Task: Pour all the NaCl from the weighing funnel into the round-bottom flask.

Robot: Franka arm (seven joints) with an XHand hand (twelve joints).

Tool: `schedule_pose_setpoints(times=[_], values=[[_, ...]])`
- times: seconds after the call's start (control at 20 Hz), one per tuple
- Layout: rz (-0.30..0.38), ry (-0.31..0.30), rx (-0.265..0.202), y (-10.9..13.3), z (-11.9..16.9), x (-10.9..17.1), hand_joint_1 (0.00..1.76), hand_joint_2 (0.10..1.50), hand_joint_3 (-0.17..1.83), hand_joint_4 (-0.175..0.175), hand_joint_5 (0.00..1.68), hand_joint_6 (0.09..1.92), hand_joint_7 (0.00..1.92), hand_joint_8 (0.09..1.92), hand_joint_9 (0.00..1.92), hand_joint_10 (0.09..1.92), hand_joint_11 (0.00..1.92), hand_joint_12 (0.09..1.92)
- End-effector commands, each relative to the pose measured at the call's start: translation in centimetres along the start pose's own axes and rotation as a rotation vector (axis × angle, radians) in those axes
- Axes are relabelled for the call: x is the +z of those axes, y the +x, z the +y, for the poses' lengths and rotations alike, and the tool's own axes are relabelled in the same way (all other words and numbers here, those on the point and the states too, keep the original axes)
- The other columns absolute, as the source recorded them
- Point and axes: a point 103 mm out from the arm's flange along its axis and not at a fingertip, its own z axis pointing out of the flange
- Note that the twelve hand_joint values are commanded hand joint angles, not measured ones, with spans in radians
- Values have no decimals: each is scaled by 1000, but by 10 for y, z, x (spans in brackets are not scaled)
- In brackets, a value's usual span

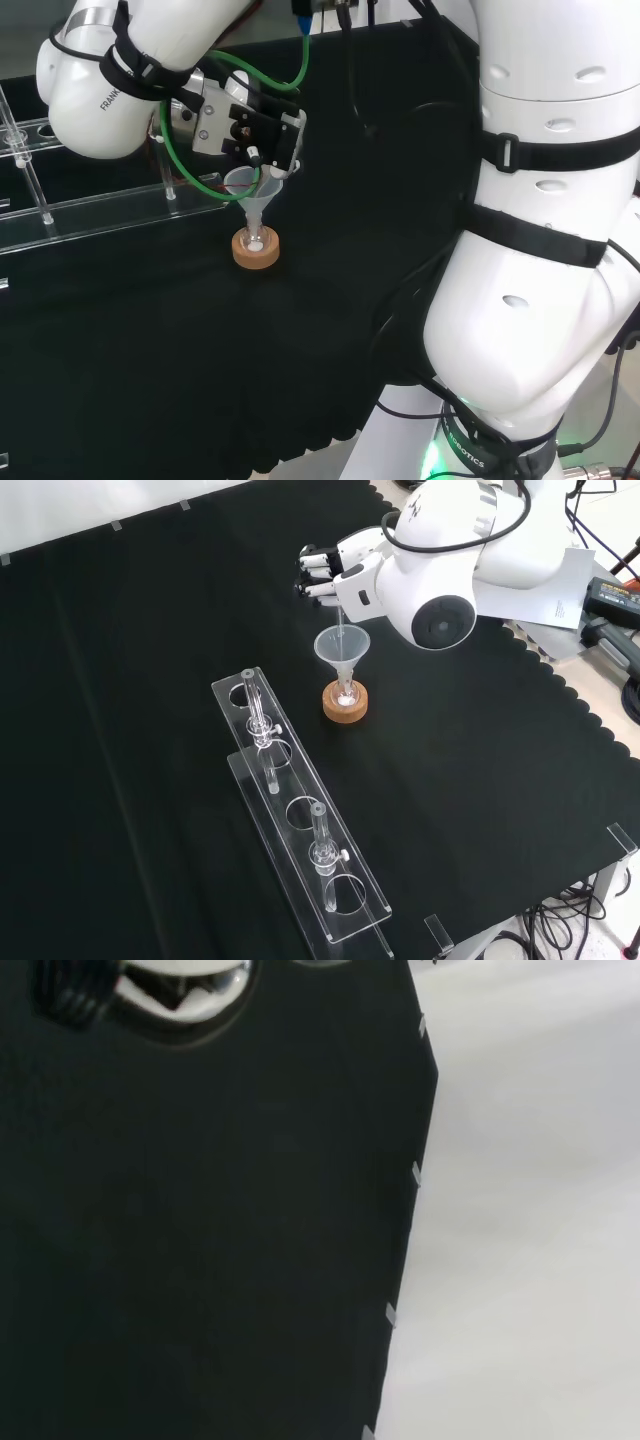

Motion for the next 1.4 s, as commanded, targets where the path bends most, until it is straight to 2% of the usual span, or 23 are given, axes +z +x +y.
schedule_pose_setpoints(times=[0.05,0.45,0.8,1.25,1.4], values=[[-23,-1,6,-1,0,-3,1110,712,568,175,1248,683,577,631,912,293,766,1075],[-88,-27,10,4,-2,-12,1110,711,568,175,1248,682,576,631,911,294,764,1077],[-105,-33,8,7,-2,-16,1110,711,569,175,1249,681,574,631,909,295,762,1078],[-109,-40,9,5,-3,-19,1110,710,569,175,1250,679,573,632,907,297,759,1079],[-89,-37,5,4,-2,-18,1110,710,569,175,1251,679,572,632,907,298,758,1079]])
